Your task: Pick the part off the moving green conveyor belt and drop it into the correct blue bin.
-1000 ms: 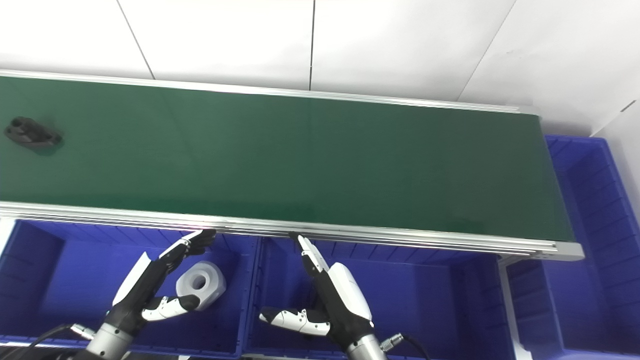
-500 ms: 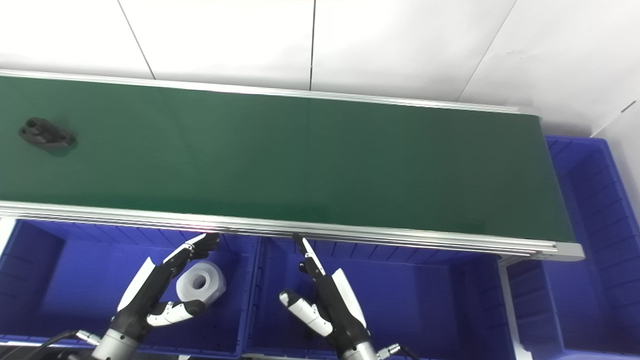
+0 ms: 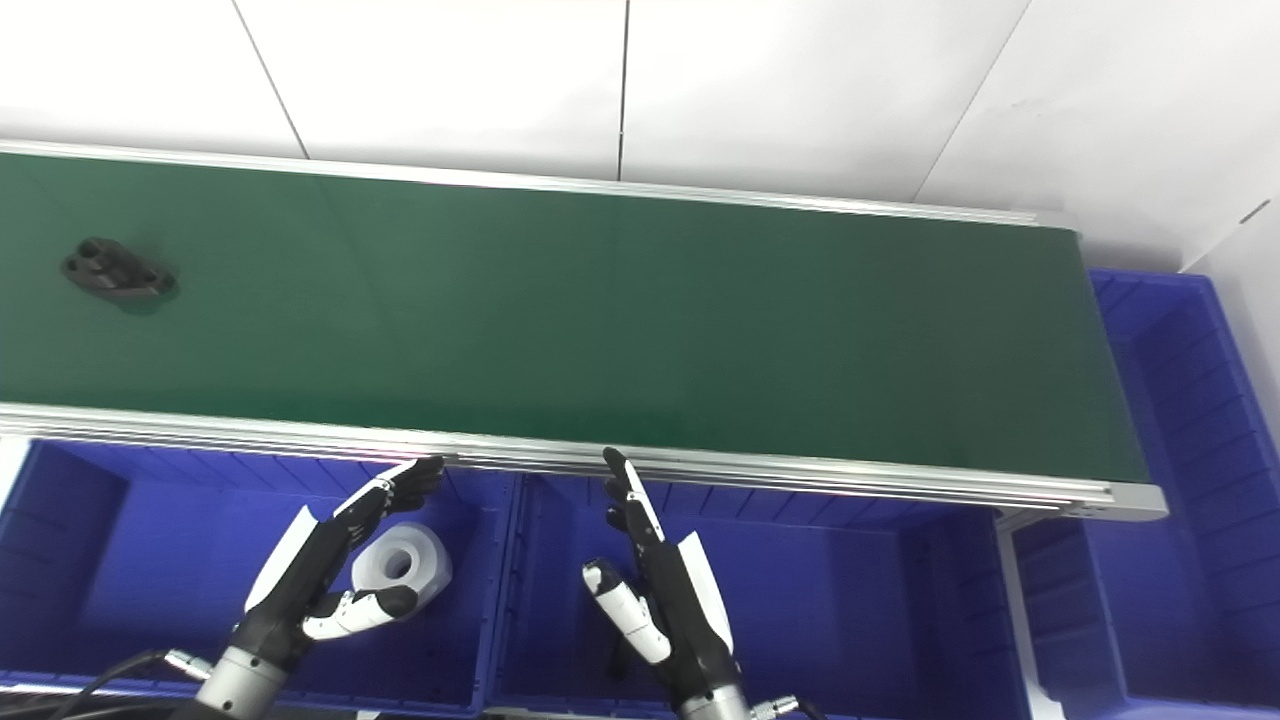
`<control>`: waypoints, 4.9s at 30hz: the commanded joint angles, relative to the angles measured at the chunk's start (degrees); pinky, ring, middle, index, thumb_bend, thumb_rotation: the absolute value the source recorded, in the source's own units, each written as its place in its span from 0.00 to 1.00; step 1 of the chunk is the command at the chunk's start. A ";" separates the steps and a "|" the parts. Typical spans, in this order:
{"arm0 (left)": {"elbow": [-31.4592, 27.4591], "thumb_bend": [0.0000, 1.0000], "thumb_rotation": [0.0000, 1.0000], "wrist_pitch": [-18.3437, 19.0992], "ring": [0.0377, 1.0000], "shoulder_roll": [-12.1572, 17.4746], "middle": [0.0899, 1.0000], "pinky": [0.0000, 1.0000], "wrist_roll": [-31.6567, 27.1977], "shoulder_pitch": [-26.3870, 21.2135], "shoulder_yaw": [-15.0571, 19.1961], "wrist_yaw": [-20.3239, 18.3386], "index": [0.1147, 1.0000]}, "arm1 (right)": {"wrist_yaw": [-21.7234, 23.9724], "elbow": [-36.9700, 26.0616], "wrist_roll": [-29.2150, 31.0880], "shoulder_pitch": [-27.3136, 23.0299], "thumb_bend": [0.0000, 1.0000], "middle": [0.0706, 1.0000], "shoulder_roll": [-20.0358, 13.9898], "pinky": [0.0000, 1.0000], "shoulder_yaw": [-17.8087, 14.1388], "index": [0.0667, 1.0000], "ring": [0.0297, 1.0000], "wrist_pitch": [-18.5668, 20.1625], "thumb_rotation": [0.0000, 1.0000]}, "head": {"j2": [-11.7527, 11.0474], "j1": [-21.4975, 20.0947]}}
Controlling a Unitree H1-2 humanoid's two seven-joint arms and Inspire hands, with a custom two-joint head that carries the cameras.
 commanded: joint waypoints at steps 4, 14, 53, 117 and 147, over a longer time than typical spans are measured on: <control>-0.59 0.75 0.81 -1.57 0.83 -0.56 0.84 0.80 -1.35 0.32 1.55 -1.23 0.83 | 0.56 -0.18 0.24 0.00 0.81 1.00 0.55 0.93 0.65 1.00 0.98 -1.94 0.98 | -0.18 -0.14; 0.54 0.77 0.78 -1.56 0.80 -12.46 0.82 0.79 -13.49 4.80 20.00 -27.40 0.81 | 1.68 0.32 0.73 -0.78 0.75 1.00 -0.44 0.93 0.39 1.00 0.99 -1.28 0.89 | -0.75 0.46; 6.12 0.79 0.74 -1.57 0.71 -19.76 0.73 0.66 -5.13 5.73 29.02 -35.17 0.72 | 1.41 8.34 0.58 -1.74 0.76 1.00 -2.83 0.90 -1.49 1.00 0.99 -7.52 0.86 | -18.73 20.85; 8.62 0.78 0.73 -1.57 0.69 -1.38 0.71 0.61 2.46 -4.59 -6.70 12.84 0.69 | 6.05 -14.28 -15.79 -28.21 0.72 0.84 -0.18 0.69 -8.79 0.91 0.79 12.01 0.41 | -15.15 3.25; 6.75 0.75 0.81 -1.56 0.76 3.98 0.78 0.72 4.36 -7.92 -14.91 23.90 0.76 | 11.51 -4.75 -24.24 -46.37 0.74 0.82 1.30 0.65 -4.98 0.94 0.78 25.32 0.46 | -7.34 -1.26</control>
